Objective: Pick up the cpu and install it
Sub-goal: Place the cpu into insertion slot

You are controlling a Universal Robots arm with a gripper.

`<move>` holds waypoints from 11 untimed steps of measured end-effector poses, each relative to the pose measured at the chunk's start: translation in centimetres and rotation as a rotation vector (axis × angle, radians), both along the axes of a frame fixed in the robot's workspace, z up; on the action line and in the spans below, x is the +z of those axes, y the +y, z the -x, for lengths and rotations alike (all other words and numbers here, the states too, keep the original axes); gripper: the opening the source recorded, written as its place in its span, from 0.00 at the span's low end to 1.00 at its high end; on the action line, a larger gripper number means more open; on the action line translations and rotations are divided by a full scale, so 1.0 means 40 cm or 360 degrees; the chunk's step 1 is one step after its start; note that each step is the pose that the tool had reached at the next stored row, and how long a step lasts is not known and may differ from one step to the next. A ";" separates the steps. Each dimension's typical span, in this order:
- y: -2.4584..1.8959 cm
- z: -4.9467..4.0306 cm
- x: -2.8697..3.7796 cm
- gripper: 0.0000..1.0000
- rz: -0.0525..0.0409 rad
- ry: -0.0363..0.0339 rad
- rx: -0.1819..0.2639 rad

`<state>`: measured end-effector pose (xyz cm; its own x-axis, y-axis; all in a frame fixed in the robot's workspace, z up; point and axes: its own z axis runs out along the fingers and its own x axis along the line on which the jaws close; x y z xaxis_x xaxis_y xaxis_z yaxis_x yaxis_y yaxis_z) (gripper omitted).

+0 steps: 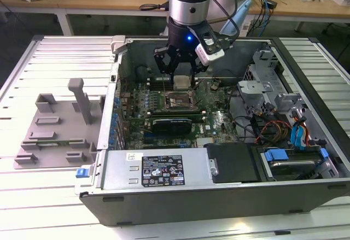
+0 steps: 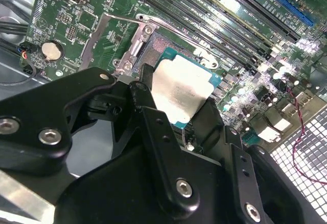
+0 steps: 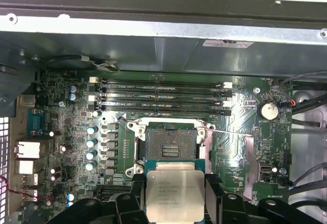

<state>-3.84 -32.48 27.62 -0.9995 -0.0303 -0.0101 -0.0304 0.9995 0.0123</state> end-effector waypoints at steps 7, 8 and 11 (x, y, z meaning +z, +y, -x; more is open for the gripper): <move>0.000 0.001 0.000 0.55 0.0000 0.0000 -0.0207; 0.000 0.001 0.000 0.55 0.0000 0.0000 -0.0223; 0.000 0.001 0.000 0.55 0.0000 0.0000 -0.0275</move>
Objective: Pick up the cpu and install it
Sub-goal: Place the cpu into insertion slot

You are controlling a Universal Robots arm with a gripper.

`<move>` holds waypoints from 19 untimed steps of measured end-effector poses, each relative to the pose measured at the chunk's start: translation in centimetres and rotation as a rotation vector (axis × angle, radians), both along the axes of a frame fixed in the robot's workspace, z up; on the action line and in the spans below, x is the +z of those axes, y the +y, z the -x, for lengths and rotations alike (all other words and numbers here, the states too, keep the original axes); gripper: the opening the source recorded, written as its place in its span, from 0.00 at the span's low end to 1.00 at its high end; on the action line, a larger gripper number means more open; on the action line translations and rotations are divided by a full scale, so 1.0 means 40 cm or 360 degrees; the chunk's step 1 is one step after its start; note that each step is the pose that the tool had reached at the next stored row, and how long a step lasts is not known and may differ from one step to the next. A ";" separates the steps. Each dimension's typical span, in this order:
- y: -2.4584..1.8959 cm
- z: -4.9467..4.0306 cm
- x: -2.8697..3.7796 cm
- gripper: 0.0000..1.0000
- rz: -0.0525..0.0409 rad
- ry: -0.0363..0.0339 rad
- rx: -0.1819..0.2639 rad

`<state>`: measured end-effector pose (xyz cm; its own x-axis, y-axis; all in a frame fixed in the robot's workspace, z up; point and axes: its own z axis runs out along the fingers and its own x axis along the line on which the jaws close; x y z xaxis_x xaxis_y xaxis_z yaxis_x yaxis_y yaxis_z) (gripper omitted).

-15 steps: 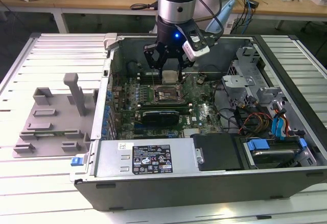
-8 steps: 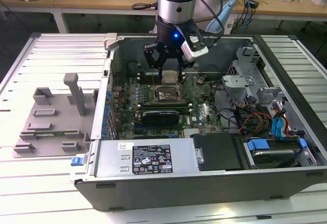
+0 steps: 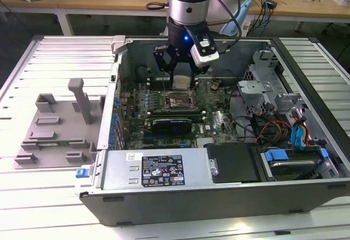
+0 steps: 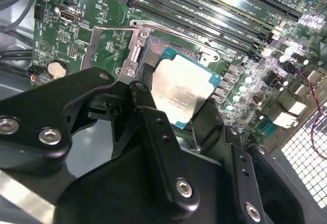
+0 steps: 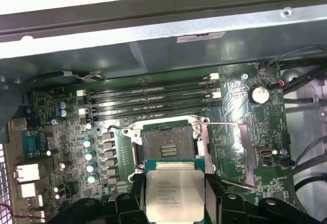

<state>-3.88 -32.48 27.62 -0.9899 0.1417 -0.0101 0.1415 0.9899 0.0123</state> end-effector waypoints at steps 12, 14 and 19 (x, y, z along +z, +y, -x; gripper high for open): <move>0.000 0.000 0.000 0.55 0.0000 0.0000 -0.0306; 0.000 0.000 0.000 0.55 0.0000 0.0000 -0.0350; 0.000 0.000 0.000 0.55 0.0000 0.0000 -0.0482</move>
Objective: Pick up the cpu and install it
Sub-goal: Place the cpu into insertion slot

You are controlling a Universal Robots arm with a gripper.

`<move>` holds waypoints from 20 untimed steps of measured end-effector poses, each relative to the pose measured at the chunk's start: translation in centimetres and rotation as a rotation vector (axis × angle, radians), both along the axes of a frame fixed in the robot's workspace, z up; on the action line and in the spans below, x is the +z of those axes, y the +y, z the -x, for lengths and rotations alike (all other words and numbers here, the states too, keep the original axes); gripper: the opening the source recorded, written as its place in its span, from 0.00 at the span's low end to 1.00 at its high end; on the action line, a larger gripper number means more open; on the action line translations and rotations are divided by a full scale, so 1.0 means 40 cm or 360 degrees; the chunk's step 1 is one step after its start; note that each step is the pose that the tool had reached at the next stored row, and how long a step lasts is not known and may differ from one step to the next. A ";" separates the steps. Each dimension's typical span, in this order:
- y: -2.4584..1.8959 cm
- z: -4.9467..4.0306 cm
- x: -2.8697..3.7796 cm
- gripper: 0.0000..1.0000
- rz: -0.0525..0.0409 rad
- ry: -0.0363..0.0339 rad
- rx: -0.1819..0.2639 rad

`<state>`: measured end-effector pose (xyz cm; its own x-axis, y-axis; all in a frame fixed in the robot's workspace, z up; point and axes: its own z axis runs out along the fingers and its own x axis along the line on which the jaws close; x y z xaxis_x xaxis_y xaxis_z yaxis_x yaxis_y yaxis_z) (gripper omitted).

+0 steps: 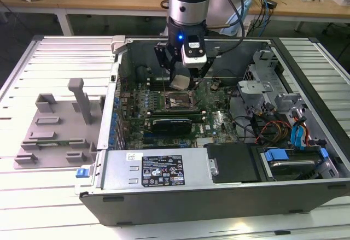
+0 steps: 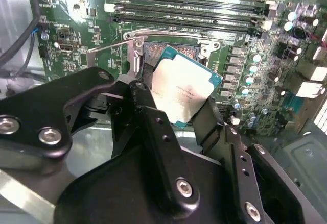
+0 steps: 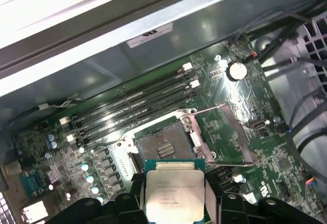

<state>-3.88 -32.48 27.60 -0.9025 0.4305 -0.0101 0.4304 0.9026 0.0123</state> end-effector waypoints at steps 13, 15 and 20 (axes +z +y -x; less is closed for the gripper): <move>0.000 0.000 0.000 0.55 0.0000 0.0000 -0.0386; 0.000 0.000 0.000 0.55 0.0000 0.0000 -0.0475; 0.000 0.000 0.000 0.55 0.0000 0.0000 -0.0591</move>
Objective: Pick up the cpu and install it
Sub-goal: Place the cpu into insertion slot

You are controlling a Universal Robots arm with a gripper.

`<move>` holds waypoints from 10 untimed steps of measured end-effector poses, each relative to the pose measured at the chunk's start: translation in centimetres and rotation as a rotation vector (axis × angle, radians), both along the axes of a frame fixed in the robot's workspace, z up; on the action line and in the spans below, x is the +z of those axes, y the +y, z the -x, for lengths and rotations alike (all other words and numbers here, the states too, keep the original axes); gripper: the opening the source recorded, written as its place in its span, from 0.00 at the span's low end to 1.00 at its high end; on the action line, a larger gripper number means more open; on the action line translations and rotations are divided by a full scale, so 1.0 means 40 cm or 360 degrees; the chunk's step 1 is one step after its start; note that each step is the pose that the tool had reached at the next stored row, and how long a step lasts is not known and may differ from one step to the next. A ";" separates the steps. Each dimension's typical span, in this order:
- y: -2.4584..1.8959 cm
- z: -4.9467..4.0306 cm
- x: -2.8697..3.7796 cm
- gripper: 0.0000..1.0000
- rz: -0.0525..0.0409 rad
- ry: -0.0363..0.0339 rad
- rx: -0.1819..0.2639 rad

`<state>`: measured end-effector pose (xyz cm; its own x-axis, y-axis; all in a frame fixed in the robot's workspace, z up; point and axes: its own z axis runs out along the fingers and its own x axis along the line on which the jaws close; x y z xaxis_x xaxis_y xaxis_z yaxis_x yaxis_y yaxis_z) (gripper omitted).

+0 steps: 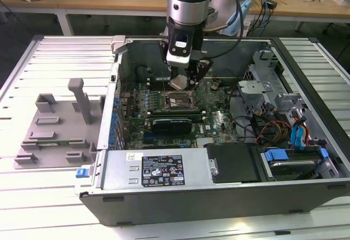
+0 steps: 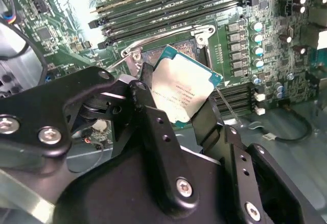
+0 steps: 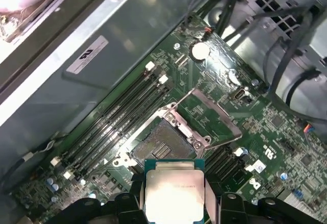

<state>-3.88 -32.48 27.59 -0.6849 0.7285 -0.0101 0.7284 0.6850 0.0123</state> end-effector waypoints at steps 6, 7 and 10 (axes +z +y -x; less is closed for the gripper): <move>0.000 0.000 0.000 0.55 0.0000 0.0000 -0.0185; 0.000 0.000 -0.001 0.55 0.0000 0.0000 -0.0209; 0.000 0.000 -0.001 0.55 0.0000 0.0000 -0.0278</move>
